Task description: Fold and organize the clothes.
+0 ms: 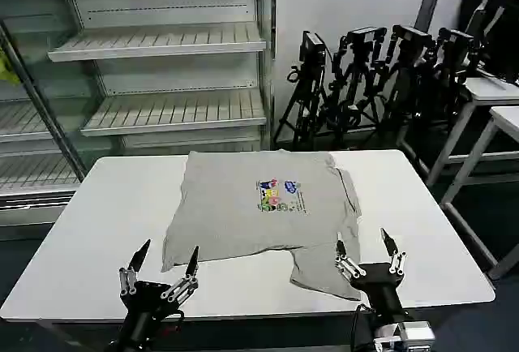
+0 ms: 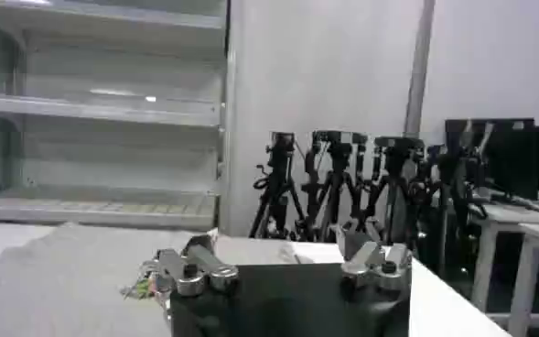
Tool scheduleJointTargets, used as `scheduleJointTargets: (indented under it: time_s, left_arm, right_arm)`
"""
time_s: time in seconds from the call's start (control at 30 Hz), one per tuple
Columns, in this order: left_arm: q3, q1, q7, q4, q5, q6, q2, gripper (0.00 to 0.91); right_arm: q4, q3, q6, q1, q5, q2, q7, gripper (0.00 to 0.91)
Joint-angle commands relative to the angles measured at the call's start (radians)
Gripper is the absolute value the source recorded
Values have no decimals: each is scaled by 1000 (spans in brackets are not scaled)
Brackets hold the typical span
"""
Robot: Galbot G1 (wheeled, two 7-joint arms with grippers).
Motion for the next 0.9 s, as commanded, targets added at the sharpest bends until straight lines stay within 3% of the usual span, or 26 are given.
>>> scheduleJointTargets:
  time_s: [0.03,0.3,0.9]
  left_arm:
    - [-15,-57,-24,44,-53,73,20,907]
    - [-8,-154,-39,138,-119,183,39,907]
    - [-15,-301,-97,322,-302,330,87,907]
  right_arm:
    - [-33,-11,-66,36,-4,24,-14,907]
    - [-105,-23,-181,62,28,24,14,907]
    - [-146,-30,-194,7,40,18,43,907]
